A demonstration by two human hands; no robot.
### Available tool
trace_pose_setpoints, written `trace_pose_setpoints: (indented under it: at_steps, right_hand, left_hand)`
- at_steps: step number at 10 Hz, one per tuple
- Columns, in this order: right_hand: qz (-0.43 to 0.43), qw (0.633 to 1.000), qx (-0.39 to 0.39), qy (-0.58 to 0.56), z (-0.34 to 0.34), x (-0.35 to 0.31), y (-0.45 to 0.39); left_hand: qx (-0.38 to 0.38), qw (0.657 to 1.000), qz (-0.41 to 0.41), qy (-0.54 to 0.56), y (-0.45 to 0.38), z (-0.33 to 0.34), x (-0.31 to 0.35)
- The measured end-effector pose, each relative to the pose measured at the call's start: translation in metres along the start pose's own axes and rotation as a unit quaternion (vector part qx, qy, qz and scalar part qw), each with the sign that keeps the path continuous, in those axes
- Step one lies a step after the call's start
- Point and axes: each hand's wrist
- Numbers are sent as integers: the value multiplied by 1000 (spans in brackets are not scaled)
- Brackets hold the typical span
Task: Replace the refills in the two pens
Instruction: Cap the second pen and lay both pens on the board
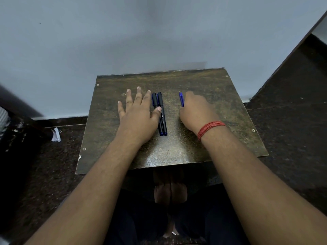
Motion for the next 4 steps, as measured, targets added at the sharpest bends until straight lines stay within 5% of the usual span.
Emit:
trace_pose_setpoints:
  at_steps: [4]
  right_hand:
    - [-62,985,160,-30,-1,23,10]
  left_hand:
    - [44,999,-5,-25,22,4,1]
Point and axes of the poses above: each hand's wrist, its own y-axis away from the middle knuckle, its own z-axis out of the palm, x = y × z, and after that the axes turned 9 degrees about -y, right-handed
